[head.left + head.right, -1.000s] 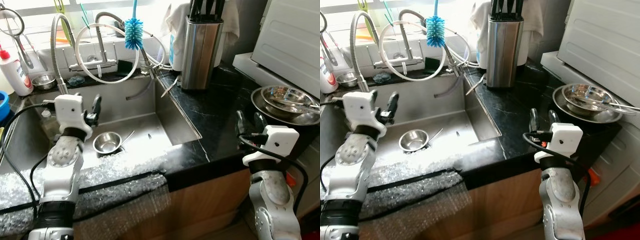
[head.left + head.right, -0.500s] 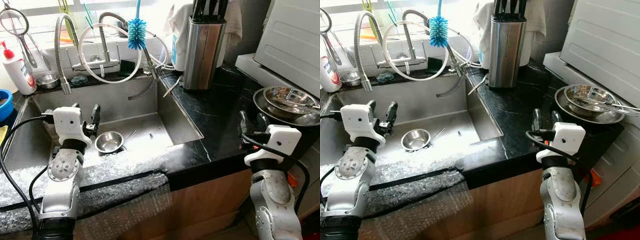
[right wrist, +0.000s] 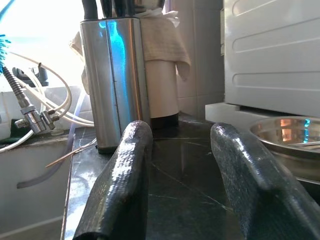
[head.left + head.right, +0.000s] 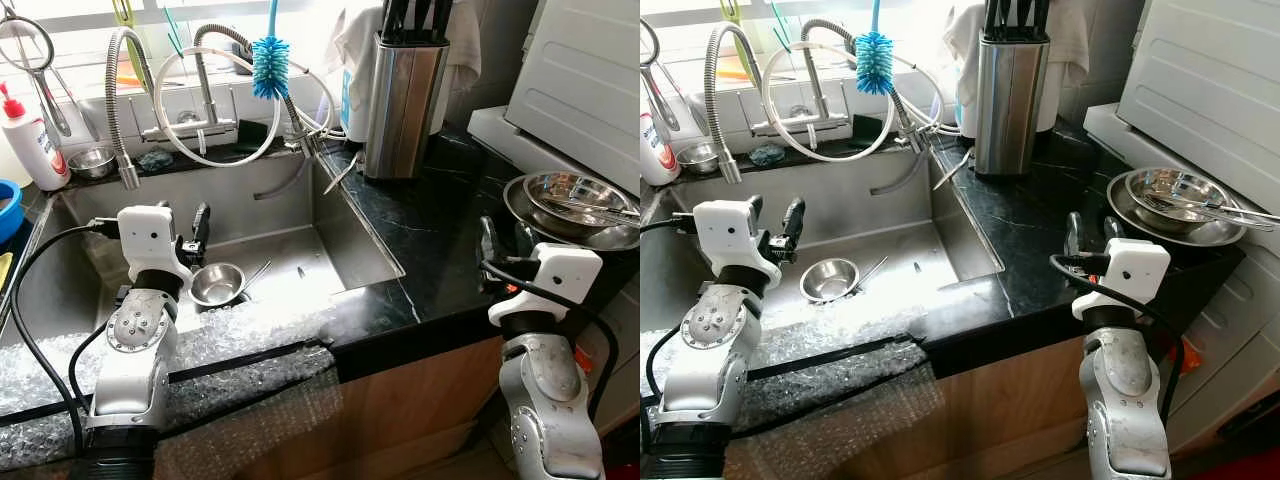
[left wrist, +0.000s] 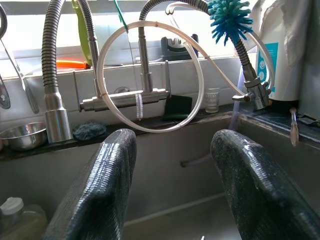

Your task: Kitchen organization

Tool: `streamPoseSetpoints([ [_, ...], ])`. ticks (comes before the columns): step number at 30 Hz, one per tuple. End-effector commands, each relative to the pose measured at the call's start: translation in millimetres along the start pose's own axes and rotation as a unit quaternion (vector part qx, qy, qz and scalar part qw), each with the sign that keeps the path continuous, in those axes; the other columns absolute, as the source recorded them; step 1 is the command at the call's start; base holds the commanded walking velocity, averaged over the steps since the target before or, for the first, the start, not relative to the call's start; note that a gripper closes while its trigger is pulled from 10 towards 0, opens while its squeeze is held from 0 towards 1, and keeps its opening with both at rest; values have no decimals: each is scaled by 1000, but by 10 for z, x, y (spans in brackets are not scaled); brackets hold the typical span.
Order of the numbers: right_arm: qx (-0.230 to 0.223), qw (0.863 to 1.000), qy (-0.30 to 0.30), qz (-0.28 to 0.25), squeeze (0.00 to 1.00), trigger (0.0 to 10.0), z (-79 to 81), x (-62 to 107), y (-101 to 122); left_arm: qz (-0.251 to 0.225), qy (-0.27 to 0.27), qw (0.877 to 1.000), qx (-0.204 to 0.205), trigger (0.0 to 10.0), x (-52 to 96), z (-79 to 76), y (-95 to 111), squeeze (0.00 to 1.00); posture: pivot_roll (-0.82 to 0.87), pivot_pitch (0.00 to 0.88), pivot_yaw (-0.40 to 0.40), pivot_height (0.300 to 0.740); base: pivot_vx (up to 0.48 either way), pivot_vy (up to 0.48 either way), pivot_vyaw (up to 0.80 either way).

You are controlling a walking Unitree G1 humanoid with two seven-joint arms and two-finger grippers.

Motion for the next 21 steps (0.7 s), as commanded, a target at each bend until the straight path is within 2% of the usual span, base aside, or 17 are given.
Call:
streamPoseSetpoints([
  [1, -3, 1000, -2, -8, 0, 10000, 12, -42, 64, 2, 0, 1000, 1, 10000, -38, -15, 20, 0, -192, 0, 28, 740, 0, 0, 0],
  [6, 2, 1000, -2, -13, 0, 10000, 9, -41, 86, 3, -4, 1000, 5, 10000, -47, -45, 23, 0, -193, 0, 29, 740, 0, 0, 0],
  [18, 3, 1000, -3, -13, 0, 10000, -5, -49, 87, 5, -10, 1000, 8, 10000, -61, -98, 14, 0, -194, 0, 29, 740, 0, 0, 696],
  [21, -3, 1000, -6, -9, 0, 10000, -12, -58, 73, 6, -10, 1000, 9, 10000, -65, -101, 12, 0, -192, 0, 28, 740, 0, 0, 0],
])
Point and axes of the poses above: a point about 5 cm out from each wrist's last joint towards the gripper, its own x axis pointing back from the gripper into the wrist, its own y axis along the axis of the wrist's last joint, z = x × y, the point moved 6 cm from there along -x, pointing out of the wrist towards the gripper, and after that the axes turned 3 degrees about x, right-handed, at the moved point
